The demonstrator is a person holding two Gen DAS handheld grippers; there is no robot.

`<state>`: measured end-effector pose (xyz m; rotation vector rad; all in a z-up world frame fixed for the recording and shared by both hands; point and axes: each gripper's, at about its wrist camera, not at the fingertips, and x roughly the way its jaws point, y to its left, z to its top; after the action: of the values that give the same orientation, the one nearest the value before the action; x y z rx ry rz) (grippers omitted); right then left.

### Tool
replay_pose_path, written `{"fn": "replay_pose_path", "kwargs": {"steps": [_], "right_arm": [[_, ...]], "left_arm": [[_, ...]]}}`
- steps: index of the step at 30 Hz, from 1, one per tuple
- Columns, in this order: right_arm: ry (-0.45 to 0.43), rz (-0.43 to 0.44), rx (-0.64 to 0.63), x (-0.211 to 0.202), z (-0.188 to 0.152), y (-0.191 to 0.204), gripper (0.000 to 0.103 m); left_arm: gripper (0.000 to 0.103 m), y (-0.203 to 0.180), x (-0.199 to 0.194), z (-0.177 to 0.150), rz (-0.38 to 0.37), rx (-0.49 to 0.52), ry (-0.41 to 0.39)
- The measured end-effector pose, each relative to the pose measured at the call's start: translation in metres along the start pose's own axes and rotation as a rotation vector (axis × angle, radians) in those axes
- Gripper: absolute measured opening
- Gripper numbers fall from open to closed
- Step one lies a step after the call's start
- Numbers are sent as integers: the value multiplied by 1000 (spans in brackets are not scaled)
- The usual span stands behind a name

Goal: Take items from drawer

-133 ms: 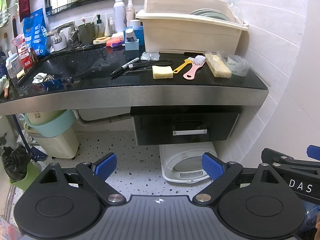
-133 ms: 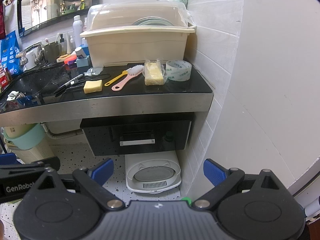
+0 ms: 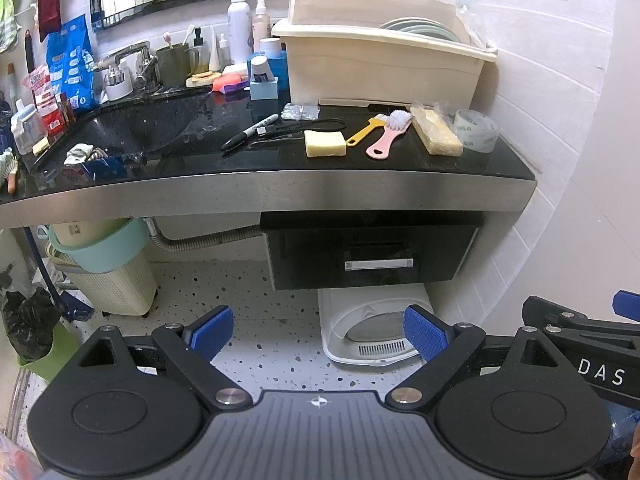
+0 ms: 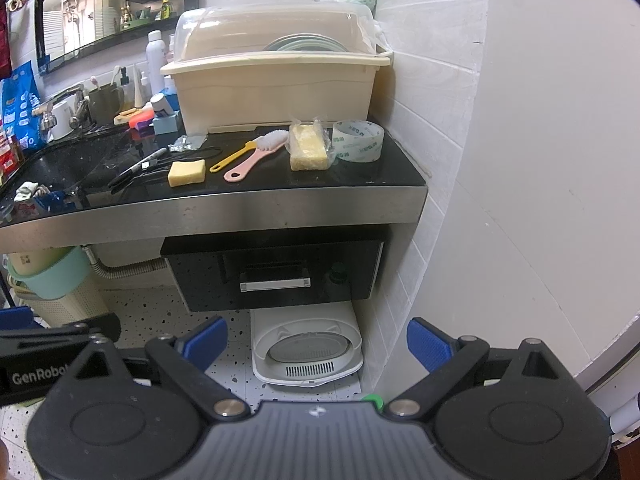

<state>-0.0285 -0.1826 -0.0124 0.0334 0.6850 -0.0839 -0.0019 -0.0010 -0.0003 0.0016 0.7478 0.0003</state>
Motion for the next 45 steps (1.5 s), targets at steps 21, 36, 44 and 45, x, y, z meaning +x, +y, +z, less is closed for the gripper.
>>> {"fn": "replay_pose_path", "kwargs": {"steps": [21, 36, 44, 45], "right_arm": [[1, -6, 0, 3, 4, 1, 97], [3, -15, 5, 9, 3, 1, 97], [-37, -38, -65, 13, -2, 7, 97], [-39, -44, -77, 13, -3, 8, 97]], "left_arm": [[92, -21, -2, -25, 27, 27, -35], [89, -49, -11, -49, 57, 32, -50], [88, -29, 4, -35, 72, 33, -42], [88, -33, 3, -38, 76, 36, -41]]}}
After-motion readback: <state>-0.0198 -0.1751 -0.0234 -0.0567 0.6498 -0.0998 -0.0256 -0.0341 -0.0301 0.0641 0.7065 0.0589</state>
